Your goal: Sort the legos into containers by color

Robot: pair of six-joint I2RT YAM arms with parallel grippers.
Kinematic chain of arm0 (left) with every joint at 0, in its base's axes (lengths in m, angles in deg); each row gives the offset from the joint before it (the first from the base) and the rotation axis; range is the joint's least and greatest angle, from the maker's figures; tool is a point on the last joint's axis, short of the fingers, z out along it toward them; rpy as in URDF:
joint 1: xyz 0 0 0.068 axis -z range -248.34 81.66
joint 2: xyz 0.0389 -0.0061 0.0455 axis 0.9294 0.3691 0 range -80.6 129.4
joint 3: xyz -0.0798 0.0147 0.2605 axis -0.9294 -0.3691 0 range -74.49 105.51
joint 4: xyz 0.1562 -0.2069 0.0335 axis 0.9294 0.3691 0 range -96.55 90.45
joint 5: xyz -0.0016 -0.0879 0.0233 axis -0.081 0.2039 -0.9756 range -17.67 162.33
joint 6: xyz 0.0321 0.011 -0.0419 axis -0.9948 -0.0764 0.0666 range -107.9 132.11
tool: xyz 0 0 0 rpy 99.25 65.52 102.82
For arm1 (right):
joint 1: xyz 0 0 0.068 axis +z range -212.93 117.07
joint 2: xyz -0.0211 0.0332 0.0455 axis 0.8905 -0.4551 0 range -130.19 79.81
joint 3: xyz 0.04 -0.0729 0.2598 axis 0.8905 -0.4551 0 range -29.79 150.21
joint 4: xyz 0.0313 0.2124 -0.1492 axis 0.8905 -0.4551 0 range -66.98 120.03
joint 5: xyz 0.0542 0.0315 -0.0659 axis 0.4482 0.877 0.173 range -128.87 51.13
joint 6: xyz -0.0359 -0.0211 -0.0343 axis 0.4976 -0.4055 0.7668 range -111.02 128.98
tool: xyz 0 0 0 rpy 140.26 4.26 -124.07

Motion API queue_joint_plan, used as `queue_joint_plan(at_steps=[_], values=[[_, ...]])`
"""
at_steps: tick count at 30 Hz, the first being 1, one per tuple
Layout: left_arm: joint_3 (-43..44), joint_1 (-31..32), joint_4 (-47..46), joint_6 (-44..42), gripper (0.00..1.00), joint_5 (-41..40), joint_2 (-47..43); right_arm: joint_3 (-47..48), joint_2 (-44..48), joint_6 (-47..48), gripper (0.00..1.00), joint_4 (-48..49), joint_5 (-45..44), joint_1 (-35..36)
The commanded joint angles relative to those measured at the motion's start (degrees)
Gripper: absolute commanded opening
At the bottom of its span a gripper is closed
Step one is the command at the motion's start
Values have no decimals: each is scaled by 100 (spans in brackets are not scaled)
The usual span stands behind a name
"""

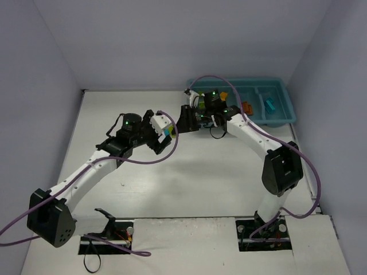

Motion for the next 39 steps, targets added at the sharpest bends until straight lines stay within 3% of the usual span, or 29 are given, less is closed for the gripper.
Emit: queue_joint_plan(at_steps=[1,9,12,13,14,27,39], values=[[22,-111,-209,-138,84,-59,-326,159,136,146,0,233,345,-327],[136,-217,-112,-253,82,310,-238,186,128,331,0,127,688,-425],[233,-225,-234,-192,69,424,-80,168,136,331,0,127,697,-425],[242,-217,-348,-156,60,424,-54,168,128,331,0,127,732,-425],[250,-217,-454,-130,59,433,-1,168,128,322,0,136,750,-425],[426,-155,-912,-218,74,530,289,177,110,278,0,136,1040,-381],[470,-129,-1158,-103,75,767,386,204,119,252,0,136,1286,-363]])
